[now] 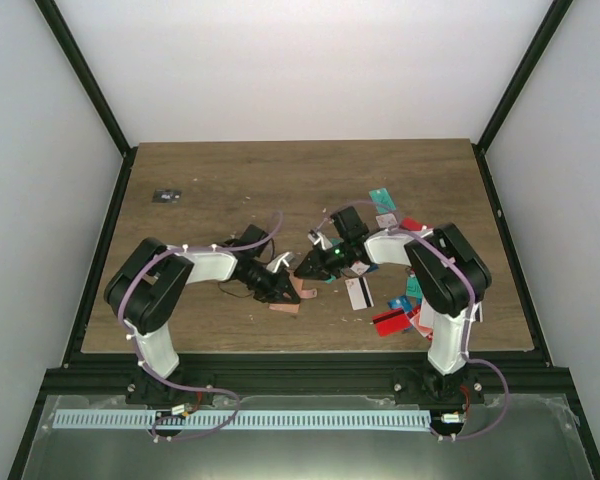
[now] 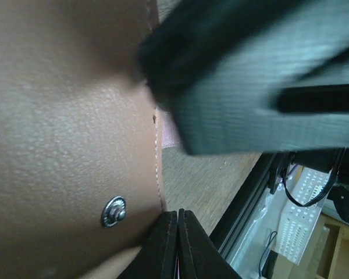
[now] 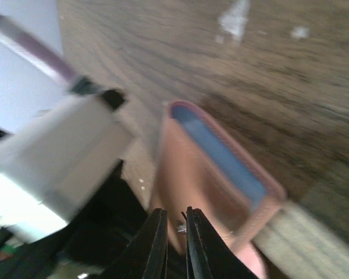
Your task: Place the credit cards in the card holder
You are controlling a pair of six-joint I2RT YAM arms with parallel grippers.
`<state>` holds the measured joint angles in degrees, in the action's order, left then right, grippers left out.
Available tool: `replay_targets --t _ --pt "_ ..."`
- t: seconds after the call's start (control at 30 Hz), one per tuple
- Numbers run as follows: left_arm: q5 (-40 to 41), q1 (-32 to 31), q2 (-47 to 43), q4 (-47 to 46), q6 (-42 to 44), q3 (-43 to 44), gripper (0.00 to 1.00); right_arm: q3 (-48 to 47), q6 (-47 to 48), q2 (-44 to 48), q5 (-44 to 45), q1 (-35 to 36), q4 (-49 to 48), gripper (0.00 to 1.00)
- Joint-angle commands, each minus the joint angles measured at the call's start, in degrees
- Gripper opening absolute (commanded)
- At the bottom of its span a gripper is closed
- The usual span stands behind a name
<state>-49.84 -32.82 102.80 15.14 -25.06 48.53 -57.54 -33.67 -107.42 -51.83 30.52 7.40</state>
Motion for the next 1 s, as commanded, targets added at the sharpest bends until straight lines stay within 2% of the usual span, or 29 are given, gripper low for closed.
replay_targets --t 0.0,0.1,0.23,0.33,0.53,0.63,0.97 --pt "-2.1 -0.6 0.2 -1.8 0.4 0.5 0.04 1.7 -0.4 -3.7 -0.9 0.4 -2.5 0.12" --pt "-2.1 -0.8 -1.7 -1.5 -0.5 1.5 0.05 2.3 2.4 -5.4 2.0 0.3 0.4 0.1" --pt "0.6 -0.5 -5.4 4.4 0.9 5.3 0.2 4.5 4.4 -6.6 4.1 0.3 1.3 0.09" --pt "3.5 0.2 -7.2 10.0 3.4 8.0 0.24 5.8 5.7 -7.3 4.3 0.3 1.1 0.09" --pt "12.4 2.3 -7.9 17.3 6.7 8.5 0.11 6.9 7.4 -6.4 5.6 0.3 1.8 0.09" --pt "14.1 2.4 -6.0 19.1 8.2 8.3 0.06 6.4 7.8 -5.8 5.9 0.3 2.6 0.09" --pt "18.6 2.1 -0.3 19.7 9.6 4.6 0.04 4.5 7.2 -3.2 6.0 0.3 4.3 0.09"
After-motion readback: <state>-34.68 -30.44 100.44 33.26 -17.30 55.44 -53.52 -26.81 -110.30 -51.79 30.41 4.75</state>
